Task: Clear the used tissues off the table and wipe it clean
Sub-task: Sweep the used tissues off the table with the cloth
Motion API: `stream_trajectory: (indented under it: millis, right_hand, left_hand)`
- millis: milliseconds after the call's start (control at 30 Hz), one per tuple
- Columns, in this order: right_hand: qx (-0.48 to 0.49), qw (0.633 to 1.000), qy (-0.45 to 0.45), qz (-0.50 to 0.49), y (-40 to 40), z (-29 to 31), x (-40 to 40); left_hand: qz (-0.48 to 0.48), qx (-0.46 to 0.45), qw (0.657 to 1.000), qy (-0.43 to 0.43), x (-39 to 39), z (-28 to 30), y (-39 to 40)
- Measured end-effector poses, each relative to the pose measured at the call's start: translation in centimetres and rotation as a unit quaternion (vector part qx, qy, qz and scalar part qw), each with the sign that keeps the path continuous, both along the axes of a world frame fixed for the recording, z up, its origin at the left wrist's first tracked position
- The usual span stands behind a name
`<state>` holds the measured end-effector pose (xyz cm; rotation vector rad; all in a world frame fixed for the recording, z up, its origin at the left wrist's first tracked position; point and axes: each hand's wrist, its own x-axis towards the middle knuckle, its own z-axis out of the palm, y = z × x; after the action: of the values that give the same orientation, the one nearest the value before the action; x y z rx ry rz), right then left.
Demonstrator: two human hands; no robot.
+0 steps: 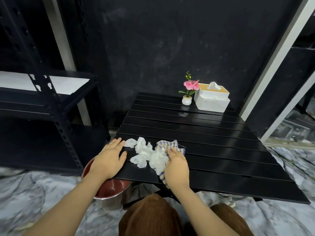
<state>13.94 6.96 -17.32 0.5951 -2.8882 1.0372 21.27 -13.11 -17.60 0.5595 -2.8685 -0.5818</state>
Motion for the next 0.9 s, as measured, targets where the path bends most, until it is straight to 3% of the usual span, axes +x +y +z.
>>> stream_trajectory:
  millis: [233, 333, 500, 733, 900]
  right_hand:
    - [-0.11, 0.991, -0.078, 0.011, -2.0, 0.8, -0.1]
    - [-0.191, 0.974, -0.112, -0.039, -1.0, 1.6, -1.0]
    - [-0.278, 0.942, -0.093, -0.166, 4.3, 3.4, -3.3]
    - [-0.181, 0.948, -0.024, -0.26, 14.8, 4.0, -4.7]
    - [-0.029, 0.983, -0.04, -0.175, 17.6, 2.4, -4.1]
  left_hand:
    - [0.0, 0.012, 1.0, 0.011, 0.0, 0.0, 0.0]
    - [0.0, 0.017, 1.0, 0.015, 0.1, -0.1, -0.1]
    - [-0.003, 0.019, 1.0, 0.014, 0.0, -0.2, -0.2]
    - [0.003, 0.019, 1.0, 0.009, 0.1, -0.2, -0.2]
    - [-0.002, 0.034, 0.999, 0.001, 0.2, 0.1, -0.3]
